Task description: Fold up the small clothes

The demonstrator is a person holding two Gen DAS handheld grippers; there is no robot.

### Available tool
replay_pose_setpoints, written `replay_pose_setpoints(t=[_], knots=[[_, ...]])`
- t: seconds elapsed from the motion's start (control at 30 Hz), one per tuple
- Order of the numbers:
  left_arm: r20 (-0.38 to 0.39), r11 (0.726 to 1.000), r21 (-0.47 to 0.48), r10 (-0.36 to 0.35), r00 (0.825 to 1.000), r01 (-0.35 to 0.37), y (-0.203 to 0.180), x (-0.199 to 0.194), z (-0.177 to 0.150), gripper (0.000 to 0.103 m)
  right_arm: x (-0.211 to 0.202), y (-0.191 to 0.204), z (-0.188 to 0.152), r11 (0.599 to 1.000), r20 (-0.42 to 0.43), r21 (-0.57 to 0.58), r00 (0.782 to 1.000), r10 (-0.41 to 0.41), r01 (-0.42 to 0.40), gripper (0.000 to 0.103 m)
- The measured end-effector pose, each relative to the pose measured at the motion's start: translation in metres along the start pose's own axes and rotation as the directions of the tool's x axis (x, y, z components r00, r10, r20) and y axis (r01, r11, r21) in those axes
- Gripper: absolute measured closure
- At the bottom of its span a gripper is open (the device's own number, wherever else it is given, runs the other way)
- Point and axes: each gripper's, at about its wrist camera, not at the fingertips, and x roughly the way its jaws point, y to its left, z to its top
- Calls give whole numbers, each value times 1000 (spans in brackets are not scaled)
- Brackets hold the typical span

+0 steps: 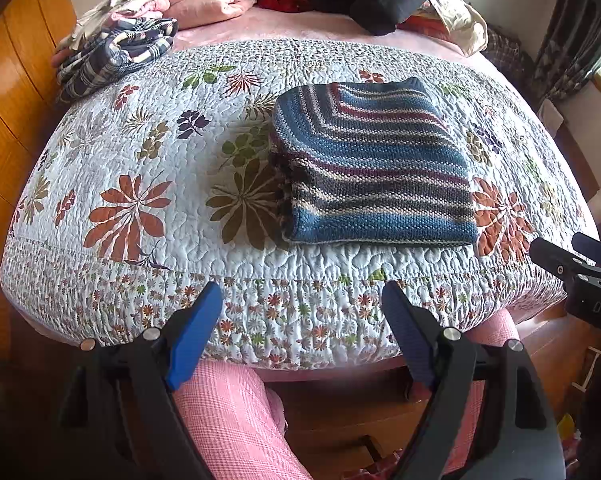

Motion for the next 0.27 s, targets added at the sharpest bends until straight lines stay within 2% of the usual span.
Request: replay_pose_setpoints(t=[0.07,0.27], knots=[[1,1000,2,0,1000,0,-1,0,0,22,-1,-2,0,1000,1,9,1000,7,-7,5],[-1,1000,11,-1,1000,1,-5,0,0,22,-3,-7,2,999,4,26,1000,20,-20,4]])
